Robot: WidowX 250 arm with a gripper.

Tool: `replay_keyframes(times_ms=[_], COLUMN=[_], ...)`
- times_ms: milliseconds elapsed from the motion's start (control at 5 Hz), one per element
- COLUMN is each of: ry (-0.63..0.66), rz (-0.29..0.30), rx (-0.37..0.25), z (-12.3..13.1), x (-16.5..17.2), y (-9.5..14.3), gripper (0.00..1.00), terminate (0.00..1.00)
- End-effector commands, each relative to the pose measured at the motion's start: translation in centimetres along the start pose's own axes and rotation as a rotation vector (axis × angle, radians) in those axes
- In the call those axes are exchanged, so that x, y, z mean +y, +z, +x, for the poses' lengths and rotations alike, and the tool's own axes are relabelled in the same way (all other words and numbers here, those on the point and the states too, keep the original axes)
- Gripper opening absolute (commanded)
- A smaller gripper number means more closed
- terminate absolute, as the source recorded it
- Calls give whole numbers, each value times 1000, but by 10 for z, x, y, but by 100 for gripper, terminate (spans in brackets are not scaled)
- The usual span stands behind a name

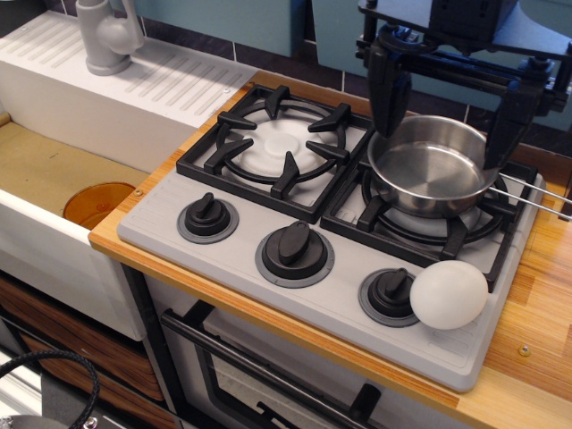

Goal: Put egg in pot or pan an put pot or pan on stove

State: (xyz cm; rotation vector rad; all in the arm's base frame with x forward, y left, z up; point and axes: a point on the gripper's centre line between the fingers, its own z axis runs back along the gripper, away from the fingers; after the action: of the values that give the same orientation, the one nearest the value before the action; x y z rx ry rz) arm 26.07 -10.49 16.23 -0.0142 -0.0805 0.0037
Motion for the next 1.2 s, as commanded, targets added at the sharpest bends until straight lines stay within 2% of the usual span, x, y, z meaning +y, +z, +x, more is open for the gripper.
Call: replay_keyframes(times_ms=[0, 400, 1000], ry=[0, 17, 10], rz=[0, -26, -42], rx=[0, -64, -162], z=[0, -4, 6], x=[0, -15, -27], y=[0, -34, -71], gripper=[100, 100, 100], terminate=[0, 0, 0])
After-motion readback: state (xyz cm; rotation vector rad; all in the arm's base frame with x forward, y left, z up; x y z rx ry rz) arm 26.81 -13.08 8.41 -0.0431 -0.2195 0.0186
